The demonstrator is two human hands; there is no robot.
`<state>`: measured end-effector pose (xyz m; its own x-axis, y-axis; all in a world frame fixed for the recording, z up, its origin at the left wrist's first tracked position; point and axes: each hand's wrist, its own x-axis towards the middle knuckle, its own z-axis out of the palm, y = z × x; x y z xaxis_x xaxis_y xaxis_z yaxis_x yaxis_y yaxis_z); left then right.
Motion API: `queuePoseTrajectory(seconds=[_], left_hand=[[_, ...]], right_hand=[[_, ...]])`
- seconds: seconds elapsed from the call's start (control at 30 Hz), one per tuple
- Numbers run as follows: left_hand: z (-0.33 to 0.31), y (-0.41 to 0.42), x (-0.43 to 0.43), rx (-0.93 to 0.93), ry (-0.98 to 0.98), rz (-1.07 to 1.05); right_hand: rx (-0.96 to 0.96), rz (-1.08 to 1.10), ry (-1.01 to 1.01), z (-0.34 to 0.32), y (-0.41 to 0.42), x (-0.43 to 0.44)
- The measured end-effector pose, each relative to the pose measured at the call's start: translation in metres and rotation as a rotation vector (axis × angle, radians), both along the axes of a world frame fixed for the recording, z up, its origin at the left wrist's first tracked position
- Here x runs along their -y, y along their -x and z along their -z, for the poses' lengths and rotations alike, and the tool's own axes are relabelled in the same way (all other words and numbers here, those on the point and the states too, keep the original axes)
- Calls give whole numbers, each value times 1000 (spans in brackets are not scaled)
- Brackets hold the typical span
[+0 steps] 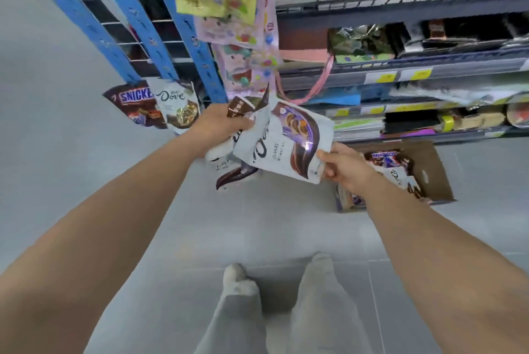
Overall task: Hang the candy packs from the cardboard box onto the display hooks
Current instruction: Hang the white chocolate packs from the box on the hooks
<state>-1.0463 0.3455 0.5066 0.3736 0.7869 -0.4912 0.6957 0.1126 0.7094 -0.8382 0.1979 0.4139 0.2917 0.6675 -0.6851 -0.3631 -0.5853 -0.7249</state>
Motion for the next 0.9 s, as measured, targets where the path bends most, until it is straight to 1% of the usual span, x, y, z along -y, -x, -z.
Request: queuePoseTrajectory(seconds=[0.07, 0.13, 0.17, 0.27, 0.33, 0.4, 0.5, 0.53, 0.6, 0.67, 0.7, 0.9], left_hand=[[-2, 30, -5, 19, -50, 49], [-9, 59, -12, 48, -89, 72], [-11, 72, -17, 30, -105, 77], [-23, 101, -32, 4, -156, 124], [-32, 113, -42, -3, -198, 165], [-39, 120, -48, -69, -240, 259], [-43, 127, -57, -248, -322, 461], [-44, 129, -62, -295, -336, 495], [-49, 135, -73, -338, -324, 512], [-55, 138, -85, -331, -295, 511], [-57, 138, -91, -319, -288, 511], [-54, 133, -130, -207, -269, 429]], right_hand=[[34, -56, 64, -4, 34, -11], [42, -58, 127, -9, 67, -22], [39, -65, 156, -13, 82, -26], [60, -205, 259, -20, 118, -42], [143, -277, 295, -28, 136, -59], [252, -291, 215, -40, 151, -82], [347, -301, -49, -65, 165, -121], [362, -350, -126, -73, 168, -132], [414, -502, -212, -87, 174, -153], [456, -633, -259, -98, 176, -172], [462, -664, -282, -103, 176, -181], [504, -698, -364, -111, 172, -220]])
